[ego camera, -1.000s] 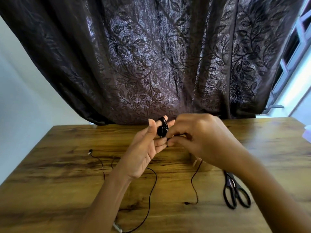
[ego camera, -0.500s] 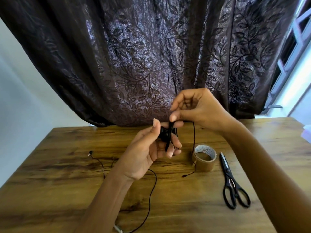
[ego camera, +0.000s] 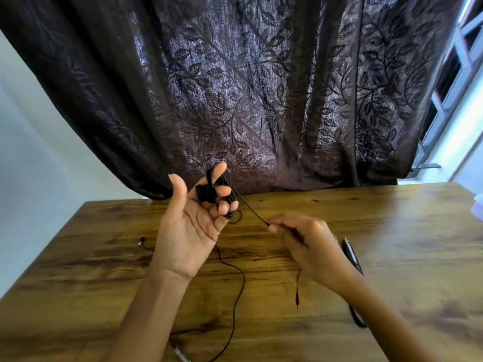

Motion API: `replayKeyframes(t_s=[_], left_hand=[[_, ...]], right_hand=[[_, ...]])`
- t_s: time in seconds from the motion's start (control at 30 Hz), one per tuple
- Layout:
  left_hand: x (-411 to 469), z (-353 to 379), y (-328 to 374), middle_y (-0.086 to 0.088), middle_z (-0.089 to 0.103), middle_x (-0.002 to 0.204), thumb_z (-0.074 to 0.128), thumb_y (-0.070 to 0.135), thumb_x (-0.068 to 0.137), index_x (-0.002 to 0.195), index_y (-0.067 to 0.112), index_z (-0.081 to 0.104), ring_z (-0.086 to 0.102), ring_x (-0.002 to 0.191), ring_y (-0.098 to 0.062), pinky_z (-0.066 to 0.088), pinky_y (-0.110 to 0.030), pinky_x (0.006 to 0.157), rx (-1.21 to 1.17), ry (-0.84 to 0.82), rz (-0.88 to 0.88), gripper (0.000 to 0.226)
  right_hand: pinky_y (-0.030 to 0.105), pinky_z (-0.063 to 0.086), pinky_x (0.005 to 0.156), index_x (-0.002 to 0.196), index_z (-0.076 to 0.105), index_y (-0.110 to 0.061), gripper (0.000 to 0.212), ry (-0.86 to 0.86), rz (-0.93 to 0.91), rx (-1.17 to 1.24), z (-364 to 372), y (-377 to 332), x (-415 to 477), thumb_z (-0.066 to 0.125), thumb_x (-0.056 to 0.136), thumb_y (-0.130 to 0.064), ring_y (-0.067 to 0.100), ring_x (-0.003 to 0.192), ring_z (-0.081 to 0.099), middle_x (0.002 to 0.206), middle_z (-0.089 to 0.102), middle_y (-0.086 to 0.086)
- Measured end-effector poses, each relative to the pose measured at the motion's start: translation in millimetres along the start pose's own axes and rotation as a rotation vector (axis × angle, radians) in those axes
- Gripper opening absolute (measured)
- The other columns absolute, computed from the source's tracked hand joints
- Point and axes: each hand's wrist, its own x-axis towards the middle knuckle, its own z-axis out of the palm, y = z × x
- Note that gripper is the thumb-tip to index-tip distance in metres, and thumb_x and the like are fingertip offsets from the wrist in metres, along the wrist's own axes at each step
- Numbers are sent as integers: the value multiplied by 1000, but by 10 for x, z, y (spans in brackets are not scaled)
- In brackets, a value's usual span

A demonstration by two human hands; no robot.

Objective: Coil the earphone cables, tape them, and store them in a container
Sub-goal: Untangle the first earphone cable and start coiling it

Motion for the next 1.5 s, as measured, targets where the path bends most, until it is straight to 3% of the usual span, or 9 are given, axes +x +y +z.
replayKeyframes(t_s=[0.2, 0.33, 0.53, 0.73, 0.83, 0.97, 1.2, 1.33, 1.5], left_hand=[[-31, -5, -56, -3, 71, 85, 34, 56, 80, 111, 15, 68, 68, 94, -19, 55, -26, 80, 101, 106, -18, 62], [-28, -24, -78, -11, 66, 116, 60, 60, 70, 124, 13, 58, 57, 118, -24, 51, -29, 90, 66, 47, -33, 71], [-18, 20, -124, -12, 57, 131, 68, 61, 64, 128, 13, 55, 53, 122, -25, 50, -29, 92, 54, -41, -77, 81], [-60, 136, -179, -4, 66, 118, 42, 70, 72, 132, 14, 45, 63, 107, -13, 52, -20, 80, 286, -134, -154, 83], [-71, 190, -208, -3, 71, 103, 52, 78, 60, 121, 14, 55, 69, 91, -14, 53, -18, 74, 408, -184, -177, 88], [-97, 217, -198, -6, 72, 104, 51, 81, 57, 103, 26, 70, 71, 82, -17, 54, -20, 69, 496, -198, -173, 74], [-126, 167, -119, -6, 73, 74, 57, 73, 63, 104, 17, 72, 62, 51, -10, 50, -16, 52, 357, -205, -100, 71], [-134, 147, -99, -5, 72, 71, 59, 67, 65, 104, 11, 71, 60, 49, -9, 49, -15, 51, 227, -198, -90, 70], [-97, 98, -68, -4, 73, 83, 58, 63, 66, 109, 12, 69, 65, 61, -10, 53, -17, 59, 65, -143, -60, 68]], right_hand=[[24, 47, 39, 107, 68, -19, 31, 8, -262, -491, -35, -210, -274, 59, 80, -9, 10, 65, 60, 77, 61, -7], [25, 43, 36, 101, 70, -15, 27, 9, -383, -596, -151, -328, -319, 68, 76, -7, 12, 60, 53, 75, 59, -4], [29, 42, 39, 84, 72, -11, 6, 131, -535, -590, -323, -510, -152, 66, 86, -12, 16, 61, 53, 73, 62, 1], [34, 47, 42, 84, 73, -11, 8, 179, -661, -489, -431, -628, 142, 65, 87, -10, 20, 63, 59, 80, 68, 5], [37, 49, 48, 83, 75, -12, 9, 165, -631, -363, -486, -590, 339, 66, 84, -15, 19, 66, 61, 78, 67, 4], [37, 51, 61, 80, 76, -13, 10, 147, -472, -162, -533, -509, 526, 72, 77, -22, 16, 71, 63, 76, 68, 1], [26, 52, 71, 84, 74, -14, 7, 212, -230, 142, -412, -288, 549, 71, 78, -15, 8, 76, 66, 81, 71, -3], [17, 50, 69, 85, 71, -22, 9, 253, -95, 268, -260, -156, 441, 69, 77, -19, -1, 73, 64, 77, 69, -17], [4, 42, 66, 93, 71, -18, 15, 266, -48, 102, 32, -33, 140, 64, 80, -19, -10, 70, 58, 75, 61, -27]])
